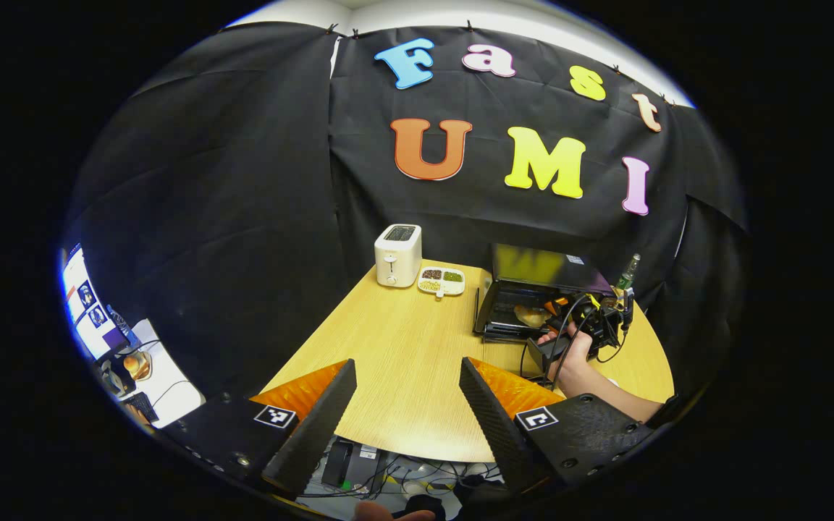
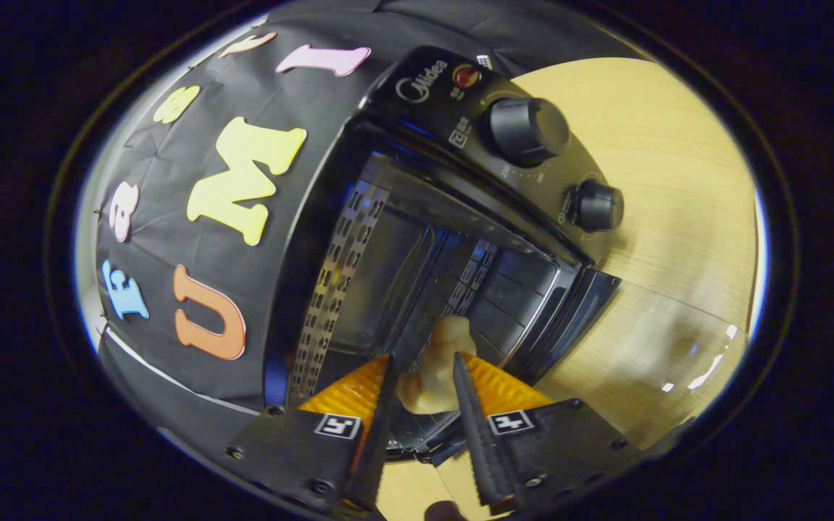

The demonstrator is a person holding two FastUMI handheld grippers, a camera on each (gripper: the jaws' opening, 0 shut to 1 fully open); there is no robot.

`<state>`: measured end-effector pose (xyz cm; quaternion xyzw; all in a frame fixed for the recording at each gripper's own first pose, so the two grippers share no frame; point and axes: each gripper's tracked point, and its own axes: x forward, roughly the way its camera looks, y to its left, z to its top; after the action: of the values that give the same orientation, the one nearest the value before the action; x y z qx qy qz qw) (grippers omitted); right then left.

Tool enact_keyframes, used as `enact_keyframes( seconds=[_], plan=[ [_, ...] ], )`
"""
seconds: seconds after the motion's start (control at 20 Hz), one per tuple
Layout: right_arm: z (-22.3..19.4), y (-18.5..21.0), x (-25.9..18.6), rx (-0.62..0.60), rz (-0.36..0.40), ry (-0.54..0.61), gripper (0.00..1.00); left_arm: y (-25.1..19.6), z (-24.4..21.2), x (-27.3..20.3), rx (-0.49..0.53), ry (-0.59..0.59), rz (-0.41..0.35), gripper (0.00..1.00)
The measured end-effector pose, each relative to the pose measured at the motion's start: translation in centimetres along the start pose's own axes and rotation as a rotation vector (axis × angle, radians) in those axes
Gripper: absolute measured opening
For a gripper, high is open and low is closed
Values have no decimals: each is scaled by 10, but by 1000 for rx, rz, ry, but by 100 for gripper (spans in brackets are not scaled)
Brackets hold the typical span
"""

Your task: Open the electric oven with the left hand, put the food in, and close the electric oven.

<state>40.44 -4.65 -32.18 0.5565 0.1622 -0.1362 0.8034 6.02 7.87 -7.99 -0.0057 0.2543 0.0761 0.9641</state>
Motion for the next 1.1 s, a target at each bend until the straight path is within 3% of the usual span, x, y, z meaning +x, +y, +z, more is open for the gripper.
enact_keyframes(
  seconds=[0.05, 0.4, 0.6, 0.85, 1.1],
  plan=[
    [2, 2, -5, -3, 2, -5, 56, 0, 1, -1, -2, -5, -8, 95],
    [-7, 2, -67, -16, -2, -1, 85, -12, -1, -7, -17, -35, -105, 94],
    [-24, 5, -124, -100, 8, 52, 88, -36, -8, 8, -1, -40, -212, 94],
    [-28, 9, -210, -357, 46, 110, 90, -74, -57, 50, 87, 28, -350, 94],
    [-14, -11, -294, -563, 23, 93, 92, -117, -98, 76, 52, 125, -421, 95]
  ],
)
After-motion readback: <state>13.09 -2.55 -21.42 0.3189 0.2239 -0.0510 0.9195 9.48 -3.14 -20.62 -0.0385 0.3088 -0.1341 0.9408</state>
